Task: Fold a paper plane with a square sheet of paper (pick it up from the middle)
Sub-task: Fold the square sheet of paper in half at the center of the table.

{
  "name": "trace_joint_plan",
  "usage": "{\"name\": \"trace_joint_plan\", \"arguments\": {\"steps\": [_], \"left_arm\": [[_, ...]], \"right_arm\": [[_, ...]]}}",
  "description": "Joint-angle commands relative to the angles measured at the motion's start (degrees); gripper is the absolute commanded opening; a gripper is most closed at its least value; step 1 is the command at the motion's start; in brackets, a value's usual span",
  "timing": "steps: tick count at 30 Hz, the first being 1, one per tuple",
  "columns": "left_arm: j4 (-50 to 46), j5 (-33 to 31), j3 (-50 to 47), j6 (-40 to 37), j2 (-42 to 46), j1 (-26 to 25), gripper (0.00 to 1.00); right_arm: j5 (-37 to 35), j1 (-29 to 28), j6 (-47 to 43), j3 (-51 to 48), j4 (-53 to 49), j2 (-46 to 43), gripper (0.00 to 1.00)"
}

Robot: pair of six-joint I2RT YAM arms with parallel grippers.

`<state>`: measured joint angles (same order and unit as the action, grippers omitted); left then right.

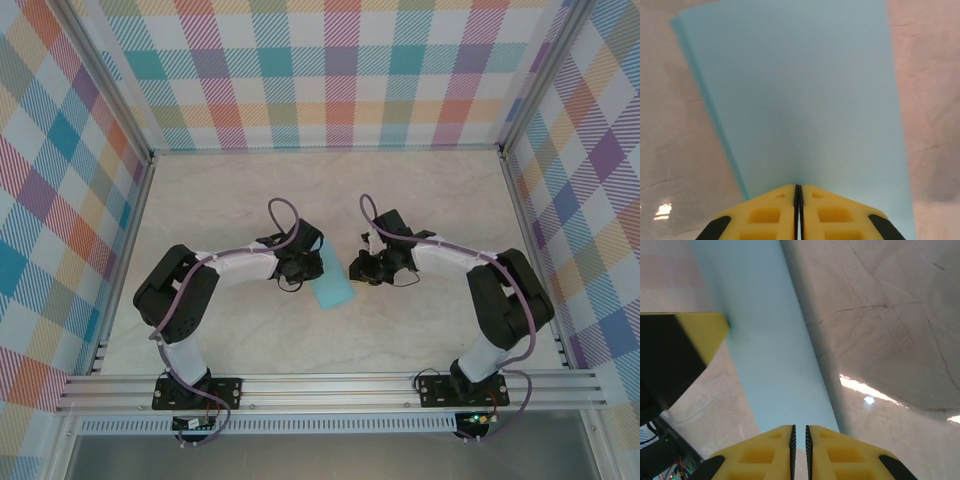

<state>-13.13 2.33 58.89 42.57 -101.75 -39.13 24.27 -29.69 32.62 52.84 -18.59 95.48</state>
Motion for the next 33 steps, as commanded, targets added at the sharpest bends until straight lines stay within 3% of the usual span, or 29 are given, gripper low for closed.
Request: {"name": "trace_joint_plan", "arguments": {"steps": [1,5,13,33], "left_arm": [[4.77,3.09,0.43,-0.44,2.63,1.28,0.17],[8.68,6.48,2.66,-0.33,0.03,2.13,0.21],[12.62,9.33,7.37,1.0,-8.0,2.66,0.21],[19.67,9.95,8.12,0.91,-13.95,5.01,0.08]], "right_arm": [[2.49,-0.28,0.04,2.91,2.81,2.7,0.16],[3.05,-0.28,-0.3,4.64,3.02,6.09,0.15],[5.22,-0.28,-0.14,5.71,4.71,10.55,0.15],[3.16,-0.28,-0.83,6.46,0.74,14.91,0.15]]}}
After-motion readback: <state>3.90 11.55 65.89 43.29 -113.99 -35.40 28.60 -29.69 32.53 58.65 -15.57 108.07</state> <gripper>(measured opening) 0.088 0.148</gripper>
